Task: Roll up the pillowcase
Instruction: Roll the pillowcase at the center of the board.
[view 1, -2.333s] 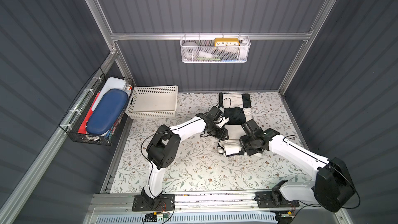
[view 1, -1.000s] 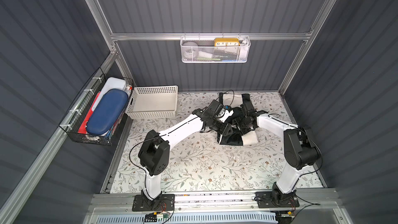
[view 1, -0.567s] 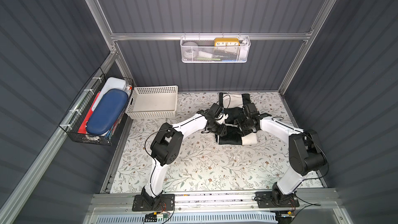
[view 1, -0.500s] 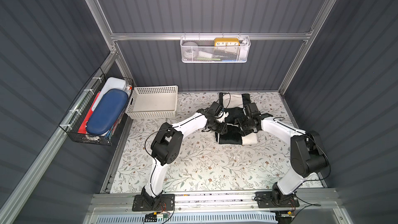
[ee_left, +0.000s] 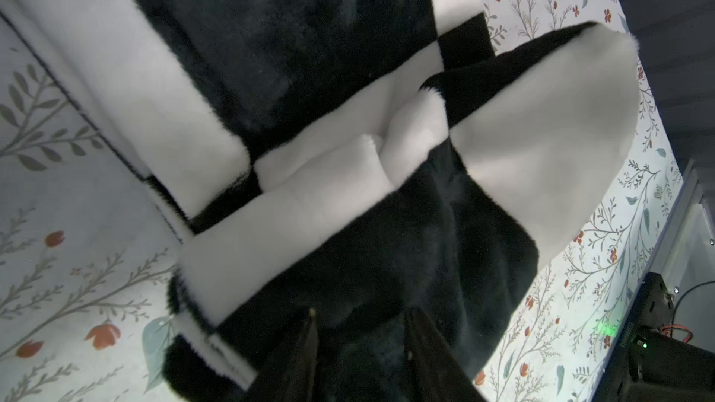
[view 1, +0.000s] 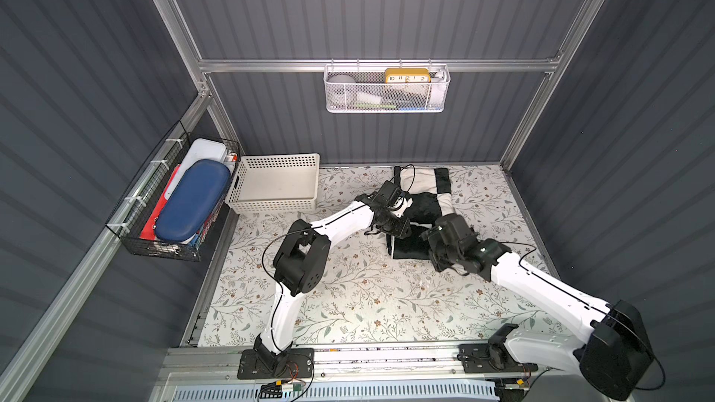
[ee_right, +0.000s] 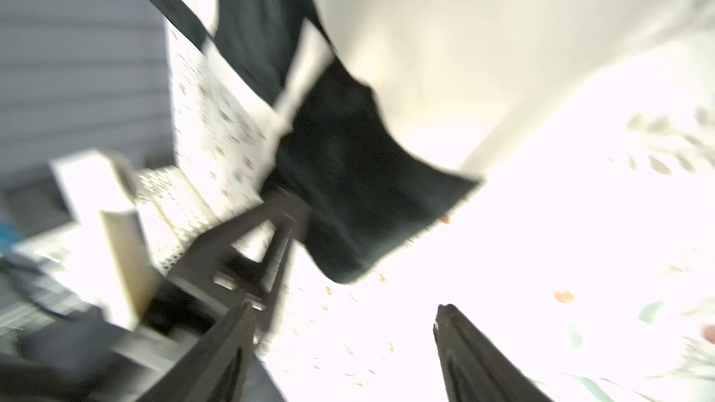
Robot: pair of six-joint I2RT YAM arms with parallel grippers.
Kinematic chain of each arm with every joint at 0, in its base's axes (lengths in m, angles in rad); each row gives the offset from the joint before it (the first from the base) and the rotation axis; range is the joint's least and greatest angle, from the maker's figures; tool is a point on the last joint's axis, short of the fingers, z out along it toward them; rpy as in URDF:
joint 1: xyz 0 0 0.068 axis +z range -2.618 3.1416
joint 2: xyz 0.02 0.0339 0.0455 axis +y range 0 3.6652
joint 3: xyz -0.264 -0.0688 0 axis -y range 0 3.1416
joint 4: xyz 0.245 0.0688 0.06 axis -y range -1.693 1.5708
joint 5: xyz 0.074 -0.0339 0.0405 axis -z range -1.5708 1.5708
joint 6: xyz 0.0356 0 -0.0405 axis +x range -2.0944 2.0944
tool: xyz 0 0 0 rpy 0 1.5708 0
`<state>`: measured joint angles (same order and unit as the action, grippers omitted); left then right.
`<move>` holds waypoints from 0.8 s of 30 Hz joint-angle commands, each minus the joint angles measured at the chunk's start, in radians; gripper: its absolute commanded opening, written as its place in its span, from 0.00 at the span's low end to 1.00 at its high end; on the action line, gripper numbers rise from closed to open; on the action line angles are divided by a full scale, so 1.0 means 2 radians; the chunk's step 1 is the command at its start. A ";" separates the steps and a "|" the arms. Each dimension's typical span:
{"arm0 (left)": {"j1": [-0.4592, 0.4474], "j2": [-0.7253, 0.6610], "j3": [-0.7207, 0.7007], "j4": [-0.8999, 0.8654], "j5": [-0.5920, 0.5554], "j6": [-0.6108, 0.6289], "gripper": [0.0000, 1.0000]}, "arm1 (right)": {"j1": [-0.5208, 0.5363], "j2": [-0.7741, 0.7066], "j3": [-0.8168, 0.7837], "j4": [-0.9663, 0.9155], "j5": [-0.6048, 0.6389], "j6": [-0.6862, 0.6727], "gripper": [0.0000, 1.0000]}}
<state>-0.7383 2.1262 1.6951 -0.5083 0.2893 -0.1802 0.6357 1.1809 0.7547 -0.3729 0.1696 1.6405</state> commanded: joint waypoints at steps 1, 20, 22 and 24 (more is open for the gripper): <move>0.006 -0.044 -0.017 0.000 0.004 -0.021 0.43 | 0.023 0.000 -0.026 0.046 0.140 0.079 0.78; 0.033 -0.109 -0.055 -0.007 -0.006 -0.026 0.49 | 0.016 0.162 -0.038 0.147 0.170 0.107 0.83; 0.034 -0.113 -0.060 -0.006 -0.008 -0.026 0.49 | 0.012 0.180 -0.039 0.162 0.163 0.109 0.80; 0.037 -0.116 -0.064 -0.005 -0.010 -0.024 0.49 | 0.009 0.198 -0.041 0.187 0.153 0.102 0.72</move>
<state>-0.6731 1.9327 1.5883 -0.5091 0.2760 -0.2256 0.6640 1.5322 0.6659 -0.0463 0.4755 1.8503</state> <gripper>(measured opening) 0.494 0.738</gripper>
